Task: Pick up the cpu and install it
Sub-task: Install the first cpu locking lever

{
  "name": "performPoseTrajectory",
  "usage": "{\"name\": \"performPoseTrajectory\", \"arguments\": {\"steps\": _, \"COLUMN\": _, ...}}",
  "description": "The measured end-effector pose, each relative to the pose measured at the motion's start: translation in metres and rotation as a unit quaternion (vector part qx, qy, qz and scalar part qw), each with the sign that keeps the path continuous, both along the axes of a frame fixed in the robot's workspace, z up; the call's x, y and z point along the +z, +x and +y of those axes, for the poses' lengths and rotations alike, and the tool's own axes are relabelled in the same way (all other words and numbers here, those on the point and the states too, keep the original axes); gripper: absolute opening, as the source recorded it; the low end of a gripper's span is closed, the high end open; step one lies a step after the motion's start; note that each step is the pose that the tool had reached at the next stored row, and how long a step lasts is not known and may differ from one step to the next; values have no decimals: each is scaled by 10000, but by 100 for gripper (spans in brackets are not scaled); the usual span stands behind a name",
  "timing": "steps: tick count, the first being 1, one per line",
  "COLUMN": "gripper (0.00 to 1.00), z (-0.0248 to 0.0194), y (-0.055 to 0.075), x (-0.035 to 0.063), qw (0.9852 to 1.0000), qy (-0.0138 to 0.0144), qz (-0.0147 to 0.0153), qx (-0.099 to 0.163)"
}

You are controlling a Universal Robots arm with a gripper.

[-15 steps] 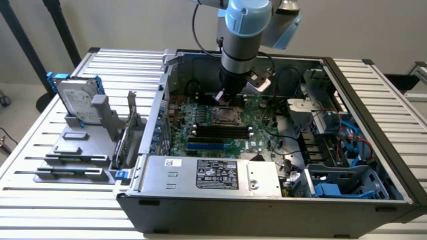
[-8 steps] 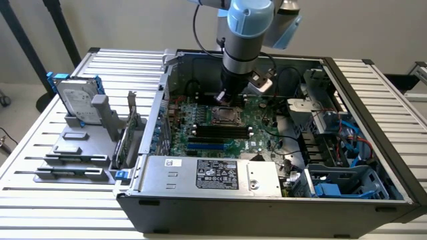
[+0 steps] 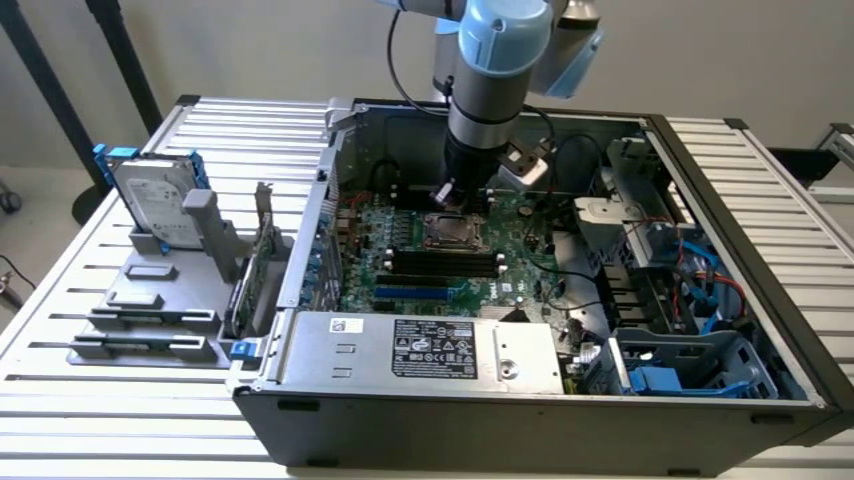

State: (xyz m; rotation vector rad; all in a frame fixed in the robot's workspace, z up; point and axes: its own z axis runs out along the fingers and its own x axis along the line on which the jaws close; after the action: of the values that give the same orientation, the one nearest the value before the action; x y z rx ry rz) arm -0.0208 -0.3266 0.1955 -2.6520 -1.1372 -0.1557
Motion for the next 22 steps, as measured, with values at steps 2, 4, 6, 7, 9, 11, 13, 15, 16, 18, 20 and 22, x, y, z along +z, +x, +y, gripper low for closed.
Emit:
{"name": "performPoseTrajectory", "arguments": {"steps": 2, "gripper": 11, "z": -2, "y": 3, "x": 0, "qw": 10000, "qy": 0, "qz": 3, "qx": 0}}
{"name": "performPoseTrajectory", "arguments": {"steps": 4, "gripper": 11, "z": -4, "y": 8, "x": 0, "qw": 10000, "qy": 0, "qz": 8, "qx": 0}}
{"name": "performPoseTrajectory", "arguments": {"steps": 6, "gripper": 11, "z": -9, "y": 18, "x": 0, "qw": 10000, "qy": 1, "qz": 12, "qx": 0}}
{"name": "performPoseTrajectory", "arguments": {"steps": 7, "gripper": 11, "z": -11, "y": 24, "x": 0, "qw": 10000, "qy": 0, "qz": 14, "qx": 0}}
{"name": "performPoseTrajectory", "arguments": {"steps": 9, "gripper": 11, "z": -15, "y": 34, "x": 0, "qw": 10000, "qy": -1, "qz": 15, "qx": 0}}
{"name": "performPoseTrajectory", "arguments": {"steps": 11, "gripper": 11, "z": -22, "y": 39, "x": 1, "qw": 10000, "qy": 0, "qz": 15, "qx": 0}}
{"name": "performPoseTrajectory", "arguments": {"steps": 13, "gripper": 11, "z": -28, "y": 39, "x": 0, "qw": 10000, "qy": 9, "qz": 14, "qx": 0}}
{"name": "performPoseTrajectory", "arguments": {"steps": 15, "gripper": 11, "z": -34, "y": 39, "x": -1, "qw": 10000, "qy": 22, "qz": 15, "qx": 0}}
{"name": "performPoseTrajectory", "arguments": {"steps": 16, "gripper": 11, "z": -37, "y": 39, "x": 0, "qw": 10000, "qy": 31, "qz": 14, "qx": 0}}
{"name": "performPoseTrajectory", "arguments": {"steps": 18, "gripper": 11, "z": -39, "y": 39, "x": 0, "qw": 10000, "qy": 46, "qz": 15, "qx": 0}}
{"name": "performPoseTrajectory", "arguments": {"steps": 20, "gripper": 11, "z": -40, "y": 39, "x": 0, "qw": 10000, "qy": 69, "qz": 15, "qx": 0}}
{"name": "performPoseTrajectory", "arguments": {"steps": 22, "gripper": 11, "z": -41, "y": 39, "x": 0, "qw": 9999, "qy": 100, "qz": 15, "qx": 1}}
